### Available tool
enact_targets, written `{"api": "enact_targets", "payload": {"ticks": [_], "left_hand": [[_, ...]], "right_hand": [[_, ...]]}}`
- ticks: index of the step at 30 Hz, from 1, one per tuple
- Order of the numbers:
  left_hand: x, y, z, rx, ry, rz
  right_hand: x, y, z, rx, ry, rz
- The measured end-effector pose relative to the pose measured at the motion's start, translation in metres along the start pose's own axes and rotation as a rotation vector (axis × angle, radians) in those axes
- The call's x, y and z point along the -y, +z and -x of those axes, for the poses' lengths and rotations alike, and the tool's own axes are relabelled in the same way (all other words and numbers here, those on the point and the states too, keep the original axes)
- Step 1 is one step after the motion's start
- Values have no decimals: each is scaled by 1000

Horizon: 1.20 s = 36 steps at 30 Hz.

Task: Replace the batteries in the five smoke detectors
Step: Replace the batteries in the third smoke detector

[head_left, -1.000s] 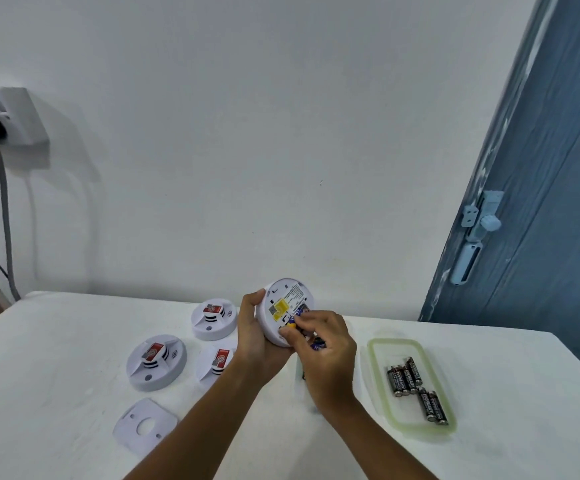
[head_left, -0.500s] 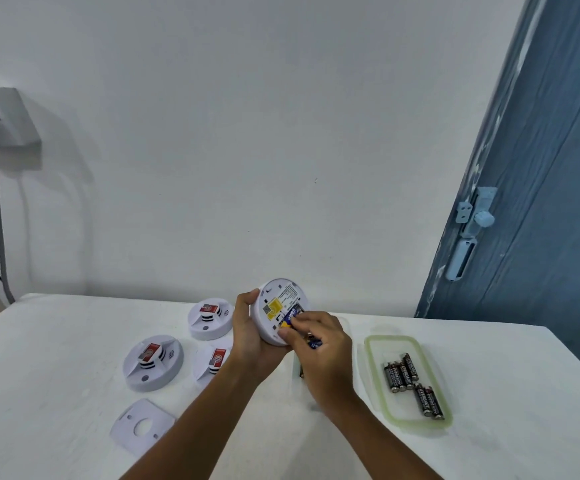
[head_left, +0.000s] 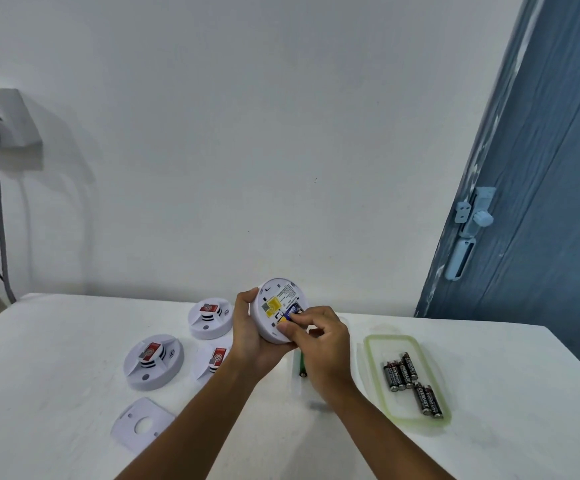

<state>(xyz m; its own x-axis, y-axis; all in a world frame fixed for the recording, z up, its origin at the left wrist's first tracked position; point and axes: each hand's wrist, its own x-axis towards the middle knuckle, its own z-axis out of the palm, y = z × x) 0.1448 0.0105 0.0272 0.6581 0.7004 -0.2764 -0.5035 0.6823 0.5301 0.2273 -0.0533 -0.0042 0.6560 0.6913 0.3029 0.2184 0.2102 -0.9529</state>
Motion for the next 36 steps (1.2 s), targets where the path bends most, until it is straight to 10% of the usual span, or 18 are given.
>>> {"api": "enact_targets", "payload": {"ticks": [16,36], "left_hand": [[-3,2,1,44,-11,-52],[-2,-5,5,2,-37,-46]], "right_hand": [[11,-1,-5,17,460,-447],[16,-32,-14,211,459,-314]]}}
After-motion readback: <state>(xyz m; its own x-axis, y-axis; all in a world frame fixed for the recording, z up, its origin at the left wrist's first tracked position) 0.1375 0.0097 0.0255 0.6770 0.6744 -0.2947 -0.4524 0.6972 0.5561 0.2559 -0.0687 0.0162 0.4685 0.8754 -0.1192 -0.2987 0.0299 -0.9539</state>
